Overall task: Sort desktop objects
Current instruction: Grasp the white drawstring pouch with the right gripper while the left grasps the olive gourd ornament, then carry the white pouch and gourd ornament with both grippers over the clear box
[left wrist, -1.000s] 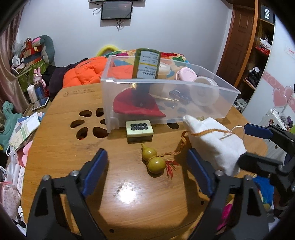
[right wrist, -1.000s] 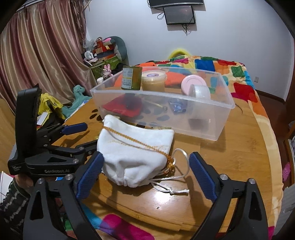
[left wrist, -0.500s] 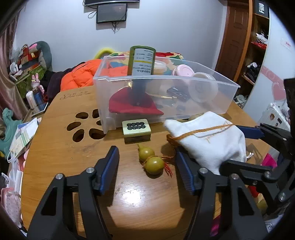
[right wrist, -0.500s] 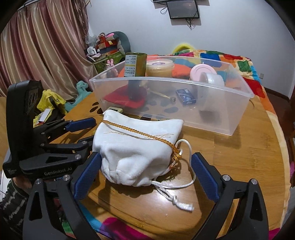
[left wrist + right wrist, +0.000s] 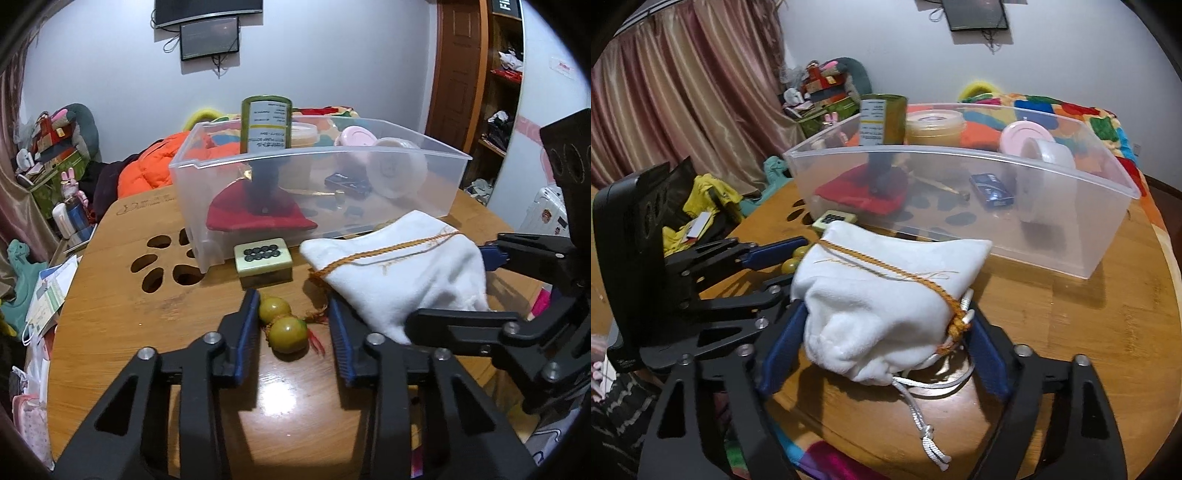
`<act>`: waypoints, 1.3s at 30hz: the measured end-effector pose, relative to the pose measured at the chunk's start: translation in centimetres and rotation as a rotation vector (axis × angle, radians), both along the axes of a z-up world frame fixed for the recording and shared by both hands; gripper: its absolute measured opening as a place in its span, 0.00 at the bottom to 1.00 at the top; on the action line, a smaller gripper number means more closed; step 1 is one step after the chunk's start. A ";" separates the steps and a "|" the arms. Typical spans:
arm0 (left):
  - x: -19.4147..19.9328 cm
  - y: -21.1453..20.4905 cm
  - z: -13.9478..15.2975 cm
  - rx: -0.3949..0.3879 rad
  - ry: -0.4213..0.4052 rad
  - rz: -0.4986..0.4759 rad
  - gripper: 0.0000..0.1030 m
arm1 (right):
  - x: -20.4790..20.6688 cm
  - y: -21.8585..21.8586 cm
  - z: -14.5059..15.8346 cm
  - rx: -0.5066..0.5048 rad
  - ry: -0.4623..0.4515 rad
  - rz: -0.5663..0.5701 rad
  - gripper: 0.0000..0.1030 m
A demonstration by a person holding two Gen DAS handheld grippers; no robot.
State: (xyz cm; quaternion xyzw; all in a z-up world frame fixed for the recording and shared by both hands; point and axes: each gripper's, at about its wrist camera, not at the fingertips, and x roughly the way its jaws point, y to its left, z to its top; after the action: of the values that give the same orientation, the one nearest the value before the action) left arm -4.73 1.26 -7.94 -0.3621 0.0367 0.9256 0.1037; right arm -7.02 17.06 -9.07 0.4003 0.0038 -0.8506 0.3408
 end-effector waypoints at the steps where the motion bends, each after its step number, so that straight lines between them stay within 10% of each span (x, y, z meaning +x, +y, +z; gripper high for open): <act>1: 0.0 0.0 0.0 0.001 -0.001 0.000 0.32 | 0.1 0.0 0.0 -0.003 0.000 0.009 0.67; 15: 0.9 -0.1 0.2 0.026 -0.015 0.008 0.17 | 0.5 0.9 0.8 -0.065 0.004 0.009 0.33; 39: 1.7 0.3 3.9 0.052 0.058 -0.021 0.17 | 1.7 2.2 4.7 -0.047 0.105 -0.027 0.31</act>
State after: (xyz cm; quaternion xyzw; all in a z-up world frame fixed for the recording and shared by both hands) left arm -3.01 1.52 -4.08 -0.3318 0.0196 0.9353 0.1216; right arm -5.33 19.25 -4.38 0.3471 -0.0037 -0.8748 0.3380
